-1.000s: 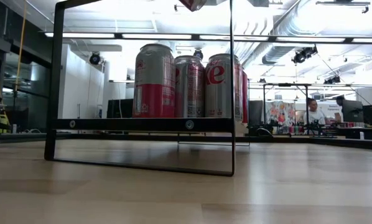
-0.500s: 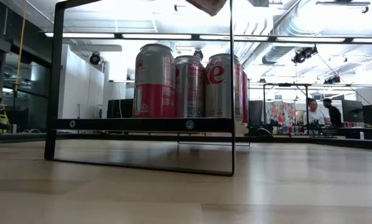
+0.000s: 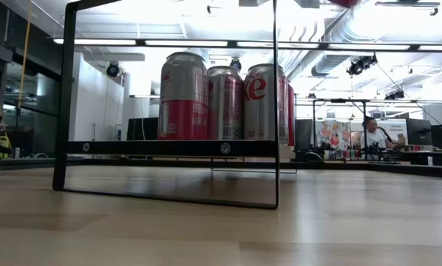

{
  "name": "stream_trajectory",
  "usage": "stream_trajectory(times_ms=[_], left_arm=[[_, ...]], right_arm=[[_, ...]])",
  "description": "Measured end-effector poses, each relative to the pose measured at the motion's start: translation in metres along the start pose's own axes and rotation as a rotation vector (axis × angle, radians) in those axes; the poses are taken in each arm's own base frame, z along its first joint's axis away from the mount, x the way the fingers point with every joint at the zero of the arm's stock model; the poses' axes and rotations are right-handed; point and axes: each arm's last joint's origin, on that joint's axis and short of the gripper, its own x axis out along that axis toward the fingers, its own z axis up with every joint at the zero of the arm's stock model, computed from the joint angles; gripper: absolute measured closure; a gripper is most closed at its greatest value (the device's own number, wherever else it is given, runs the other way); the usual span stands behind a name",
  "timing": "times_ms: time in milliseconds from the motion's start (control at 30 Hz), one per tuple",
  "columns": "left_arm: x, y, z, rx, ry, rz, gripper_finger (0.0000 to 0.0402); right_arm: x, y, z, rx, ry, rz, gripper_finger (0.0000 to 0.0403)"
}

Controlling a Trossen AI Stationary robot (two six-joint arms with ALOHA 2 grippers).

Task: Place canned beverage on shelf
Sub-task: Put the white and pink soda can on the shelf aligned with the other white and pink soda can

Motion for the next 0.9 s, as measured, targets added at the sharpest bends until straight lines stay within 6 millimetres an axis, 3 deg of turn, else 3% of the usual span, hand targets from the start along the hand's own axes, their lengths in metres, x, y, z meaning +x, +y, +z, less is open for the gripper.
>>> stream_trajectory(times_ms=[133, 233, 333, 467, 733, 900], left_arm=[[0.007, 0.007, -0.036, -0.093, -0.054, -0.118, 0.0147], [0.014, 0.009, -0.058, -0.185, -0.102, -0.237, 0.0147], [0.018, 0.01, -0.072, -0.249, -0.151, -0.341, 0.0147], [0.019, 0.005, -0.078, -0.287, -0.19, -0.435, 0.0147], [0.012, -0.002, -0.073, -0.306, -0.254, -0.521, 0.0147], [0.011, -0.002, -0.072, -0.318, -0.257, -0.526, 0.0147]], right_arm=[[-0.015, 0.022, -0.041, 0.118, 0.055, 0.173, 0.0135], [-0.012, 0.046, -0.073, 0.21, 0.122, 0.325, 0.0135], [-0.008, 0.073, -0.088, 0.357, 0.052, 0.497, 0.0135], [0.014, 0.098, -0.097, 0.457, -0.095, 0.637, 0.0135], [0.074, 0.094, -0.113, 0.574, -0.358, 0.535, 0.0135], [0.095, 0.084, -0.131, 0.644, -0.481, 0.604, 0.0135]])
